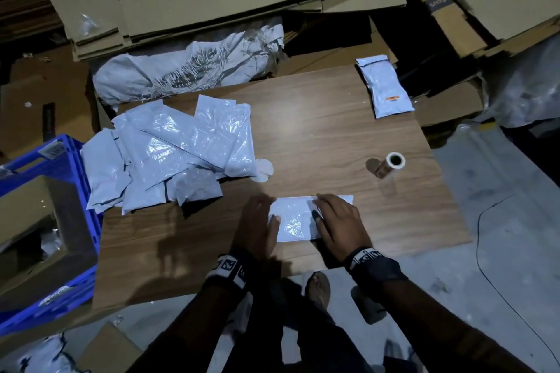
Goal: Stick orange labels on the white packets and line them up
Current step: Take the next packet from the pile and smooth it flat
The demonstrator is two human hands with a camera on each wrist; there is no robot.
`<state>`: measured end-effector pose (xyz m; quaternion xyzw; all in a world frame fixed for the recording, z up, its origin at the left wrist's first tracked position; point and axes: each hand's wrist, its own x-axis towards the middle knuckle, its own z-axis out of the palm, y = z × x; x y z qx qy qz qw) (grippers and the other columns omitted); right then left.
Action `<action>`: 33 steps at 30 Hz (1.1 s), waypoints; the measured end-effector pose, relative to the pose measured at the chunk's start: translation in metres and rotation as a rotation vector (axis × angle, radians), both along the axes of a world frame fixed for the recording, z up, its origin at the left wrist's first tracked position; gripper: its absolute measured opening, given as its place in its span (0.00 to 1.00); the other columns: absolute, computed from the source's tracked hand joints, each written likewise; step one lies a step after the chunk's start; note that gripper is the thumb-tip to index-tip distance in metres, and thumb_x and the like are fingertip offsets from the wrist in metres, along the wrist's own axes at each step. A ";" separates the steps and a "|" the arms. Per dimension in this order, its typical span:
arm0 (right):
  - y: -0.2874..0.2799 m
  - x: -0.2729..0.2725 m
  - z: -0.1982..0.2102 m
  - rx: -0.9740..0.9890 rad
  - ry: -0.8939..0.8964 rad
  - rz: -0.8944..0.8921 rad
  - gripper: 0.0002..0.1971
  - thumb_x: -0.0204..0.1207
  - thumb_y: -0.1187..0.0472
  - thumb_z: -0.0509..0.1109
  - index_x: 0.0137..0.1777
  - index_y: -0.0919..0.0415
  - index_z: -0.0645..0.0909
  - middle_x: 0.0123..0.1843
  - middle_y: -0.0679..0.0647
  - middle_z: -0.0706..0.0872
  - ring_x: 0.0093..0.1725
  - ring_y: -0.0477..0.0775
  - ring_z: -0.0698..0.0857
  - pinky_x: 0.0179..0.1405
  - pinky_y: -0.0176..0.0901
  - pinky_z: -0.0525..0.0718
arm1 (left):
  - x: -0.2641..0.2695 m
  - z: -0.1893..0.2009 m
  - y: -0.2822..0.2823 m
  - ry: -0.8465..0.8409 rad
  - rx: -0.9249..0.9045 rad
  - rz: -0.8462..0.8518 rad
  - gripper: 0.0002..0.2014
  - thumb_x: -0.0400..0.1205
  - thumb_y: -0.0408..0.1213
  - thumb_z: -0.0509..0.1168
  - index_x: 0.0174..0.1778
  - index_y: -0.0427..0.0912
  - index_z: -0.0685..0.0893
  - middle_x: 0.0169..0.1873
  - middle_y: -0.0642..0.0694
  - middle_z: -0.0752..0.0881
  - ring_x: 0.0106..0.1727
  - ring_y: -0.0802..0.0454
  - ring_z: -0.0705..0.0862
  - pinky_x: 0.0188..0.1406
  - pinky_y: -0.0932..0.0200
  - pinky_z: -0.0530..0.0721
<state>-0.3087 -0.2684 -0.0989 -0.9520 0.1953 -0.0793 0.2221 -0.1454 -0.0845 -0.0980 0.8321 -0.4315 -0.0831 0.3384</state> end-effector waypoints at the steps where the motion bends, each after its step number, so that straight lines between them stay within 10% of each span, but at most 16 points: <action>1: 0.003 0.010 -0.003 0.001 -0.009 0.004 0.25 0.82 0.57 0.63 0.80 0.57 0.76 0.79 0.55 0.78 0.80 0.59 0.74 0.74 0.53 0.70 | -0.005 0.001 -0.009 -0.052 0.002 -0.038 0.22 0.87 0.40 0.59 0.76 0.34 0.77 0.73 0.34 0.78 0.75 0.39 0.76 0.76 0.46 0.74; 6: 0.019 0.051 -0.023 -0.054 0.147 -0.027 0.33 0.83 0.56 0.59 0.89 0.59 0.62 0.89 0.56 0.65 0.90 0.60 0.59 0.88 0.61 0.57 | -0.015 -0.024 -0.042 -0.087 0.328 -0.058 0.31 0.87 0.44 0.46 0.89 0.40 0.59 0.89 0.43 0.57 0.90 0.43 0.54 0.85 0.38 0.64; 24: 0.023 0.049 -0.055 -0.110 0.257 -0.034 0.34 0.87 0.49 0.48 0.91 0.61 0.54 0.93 0.56 0.53 0.92 0.53 0.50 0.90 0.57 0.50 | -0.020 -0.059 -0.042 -0.271 0.321 -0.028 0.31 0.88 0.42 0.55 0.89 0.39 0.60 0.88 0.43 0.60 0.90 0.43 0.57 0.83 0.38 0.67; 33: 0.001 0.020 -0.049 -0.056 0.337 -0.045 0.36 0.91 0.40 0.46 0.92 0.58 0.44 0.93 0.52 0.42 0.92 0.50 0.40 0.90 0.53 0.41 | -0.011 -0.046 -0.033 -0.147 0.496 -0.144 0.31 0.90 0.47 0.48 0.91 0.46 0.51 0.91 0.49 0.48 0.91 0.46 0.46 0.87 0.43 0.52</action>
